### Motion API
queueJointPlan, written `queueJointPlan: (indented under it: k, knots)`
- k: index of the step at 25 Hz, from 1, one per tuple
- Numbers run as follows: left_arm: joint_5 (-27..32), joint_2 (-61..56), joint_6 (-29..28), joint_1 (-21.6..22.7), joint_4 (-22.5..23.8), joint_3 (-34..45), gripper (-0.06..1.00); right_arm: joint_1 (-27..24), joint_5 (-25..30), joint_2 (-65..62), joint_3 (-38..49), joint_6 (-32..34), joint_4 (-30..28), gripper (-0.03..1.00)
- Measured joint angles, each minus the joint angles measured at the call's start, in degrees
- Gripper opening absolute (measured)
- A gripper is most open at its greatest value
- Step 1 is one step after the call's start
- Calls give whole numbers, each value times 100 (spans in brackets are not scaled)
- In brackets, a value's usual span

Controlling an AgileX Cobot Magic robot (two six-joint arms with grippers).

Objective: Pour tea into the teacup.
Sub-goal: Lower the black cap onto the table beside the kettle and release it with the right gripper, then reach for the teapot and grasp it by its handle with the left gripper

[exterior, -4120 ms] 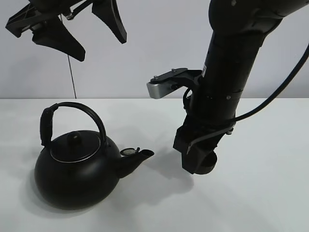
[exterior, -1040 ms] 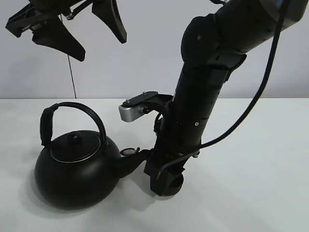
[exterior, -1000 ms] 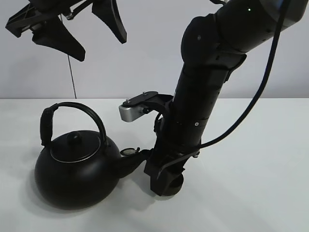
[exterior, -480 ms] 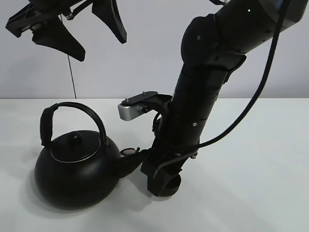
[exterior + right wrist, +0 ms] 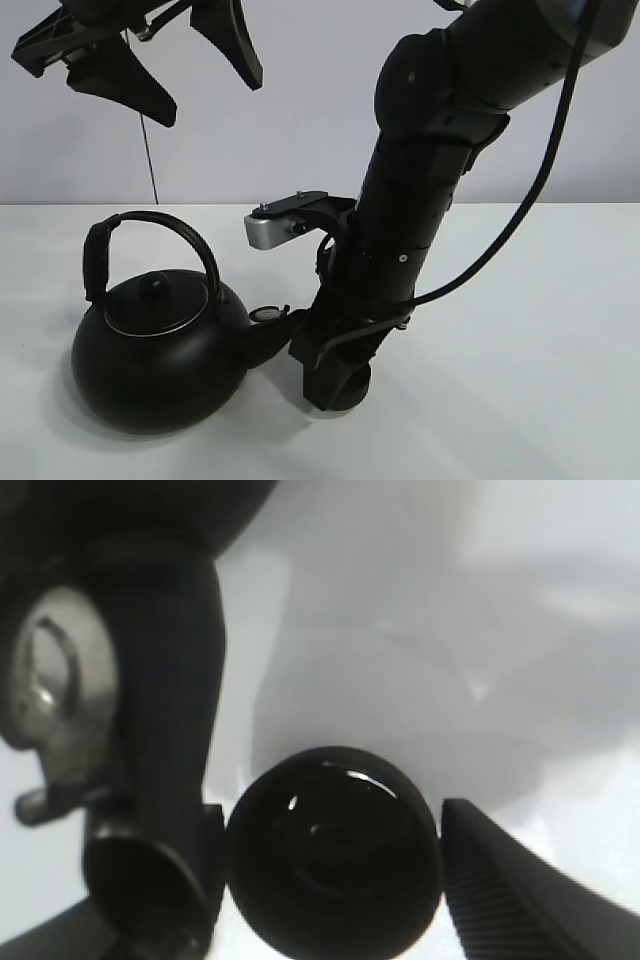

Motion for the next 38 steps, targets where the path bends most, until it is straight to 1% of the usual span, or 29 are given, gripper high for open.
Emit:
queueJointPlan:
  k: [6,12,16,22,26,29,32,35,38]
  knots:
    - [0,0,0,0,0,0,52,-52,24,-191,0,167,48,43]
    - [0,0,0,0,0,0,52,-287,289,-496,0,509,153,43]
    - [0,0,0,0,0,0,52,-504,462,-754,0,1016,241,43]
    - [0,0,0,0,0,0,52,-974,757,-1192,0,2015,250,43]
    - [0,0,0,0,0,0,52,-1249,1068,-1395,11,2376,216,43]
    - [0,0,0,0,0,0,52,-1475,1305,-1508,18,2432,328,43]
    - [0,0,0,0,0,0,52,-1728,1481,-1574,18,2406,580,43]
    - [0,0,0,0,0,0,52,-1903,1591,-1661,18,2317,827,43]
    - [0,0,0,0,0,0,52,-2031,1753,-1781,18,2278,908,43]
